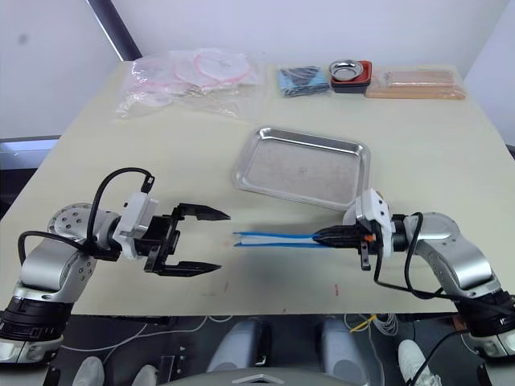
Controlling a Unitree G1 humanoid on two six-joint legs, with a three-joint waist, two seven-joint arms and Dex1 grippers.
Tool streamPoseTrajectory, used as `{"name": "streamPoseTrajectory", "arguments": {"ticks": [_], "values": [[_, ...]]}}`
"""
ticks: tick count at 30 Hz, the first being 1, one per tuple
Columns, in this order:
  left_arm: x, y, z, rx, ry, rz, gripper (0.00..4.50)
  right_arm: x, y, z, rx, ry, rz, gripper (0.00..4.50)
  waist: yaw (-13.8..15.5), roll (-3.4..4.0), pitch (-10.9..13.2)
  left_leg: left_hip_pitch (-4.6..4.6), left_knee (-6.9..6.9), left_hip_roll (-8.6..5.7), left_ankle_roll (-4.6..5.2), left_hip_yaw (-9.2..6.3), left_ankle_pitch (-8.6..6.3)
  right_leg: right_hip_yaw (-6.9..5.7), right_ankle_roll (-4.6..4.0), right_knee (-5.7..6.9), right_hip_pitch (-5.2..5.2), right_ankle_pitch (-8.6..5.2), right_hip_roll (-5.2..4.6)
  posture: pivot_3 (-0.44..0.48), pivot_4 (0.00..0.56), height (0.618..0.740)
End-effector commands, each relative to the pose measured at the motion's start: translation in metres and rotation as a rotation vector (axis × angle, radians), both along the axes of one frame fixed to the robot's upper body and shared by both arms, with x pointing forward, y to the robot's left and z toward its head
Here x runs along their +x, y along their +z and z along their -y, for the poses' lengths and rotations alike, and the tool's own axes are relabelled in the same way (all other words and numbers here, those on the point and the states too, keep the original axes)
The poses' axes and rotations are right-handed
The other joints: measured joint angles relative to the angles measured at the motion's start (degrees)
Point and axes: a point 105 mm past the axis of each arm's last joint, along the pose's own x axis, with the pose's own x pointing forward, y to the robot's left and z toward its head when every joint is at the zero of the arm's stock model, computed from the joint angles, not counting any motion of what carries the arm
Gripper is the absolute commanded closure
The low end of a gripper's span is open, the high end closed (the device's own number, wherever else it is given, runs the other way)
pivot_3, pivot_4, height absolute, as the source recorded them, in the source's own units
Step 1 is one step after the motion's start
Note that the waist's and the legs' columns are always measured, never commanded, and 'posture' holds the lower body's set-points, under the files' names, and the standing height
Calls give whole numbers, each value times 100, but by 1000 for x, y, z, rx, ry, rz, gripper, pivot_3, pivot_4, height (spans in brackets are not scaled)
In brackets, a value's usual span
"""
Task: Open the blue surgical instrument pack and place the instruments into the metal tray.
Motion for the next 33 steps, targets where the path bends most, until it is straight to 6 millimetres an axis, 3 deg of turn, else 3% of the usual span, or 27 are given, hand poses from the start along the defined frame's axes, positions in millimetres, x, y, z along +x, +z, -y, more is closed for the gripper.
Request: {"name": "streamPoseTrajectory", "arguments": {"ticks": [1, 4, 9, 15, 24, 28, 29, 32, 33], "values": [[7, 7, 2, -30, 19, 35, 0, 12, 5, 8, 3, -55, 5, 4457, 12, 0, 0, -3, 1, -1, 0, -6, 0, -7, 0, 0, 0, 0, 0, 0, 150, 740], [19, 9, 3, -84, 57, 17, 0, 16, 5, 9, 10, -63, 4, 4457, 12, 0, 0, -15, 9, -2, 0, -22, 0, -21, 0, -1, -1, 0, 0, 0, 150, 740], [46, -6, 9, -159, 119, -32, 0, 18, 0, 3, -19, -26, 18, 4457, -1, 1, 0, -30, 31, -5, 0, -38, 0, -37, 0, 4, -1, 1, 1, 0, 150, 740], [50, -24, 23, -152, 56, -103, 0, 18, 4, -2, -8, -10, 31, 4457, -17, 0, 0, -44, 47, -4, 0, -55, 0, -51, 0, 6, -2, 2, 2, 0, 150, 740], [58, -30, 38, -202, 42, -155, 0, 16, 4, -5, -12, -8, 38, 4457, -50, 0, 0, -44, 60, -1, 0, -60, 0, -54, -5, 14, -1, 5, 8, 0, 150, 740], [58, -36, 39, -193, 41, -166, 1713, 16, 6, -7, -5, -8, 41, 4500, -58, 1, 0, -45, 59, -1, 0, -63, 0, -56, -5, 14, -1, 5, 8, 0, 150, 740], [57, -37, 38, -192, 40, -170, 1858, 16, 6, -7, -5, -9, 41, 4500, -60, 1, 0, -45, 59, -1, 0, -63, 0, -56, -5, 14, -1, 5, 8, 0, 150, 740], [57, -40, 37, -184, 45, -170, 3064, 17, 6, -7, -6, -13, 46, 4500, -66, 1, 0, -47, 59, -1, 0, -64, 0, -57, -5, 14, -1, 5, 8, 0, 150, 740], [58, -39, 37, -198, 54, -169, 3064, 18, 6, -7, -5, -15, 51, 4500, -68, 1, 0, -47, 59, -1, 0, -65, 0, -57, -5, 14, -1, 5, 7, 0, 150, 740]]}}
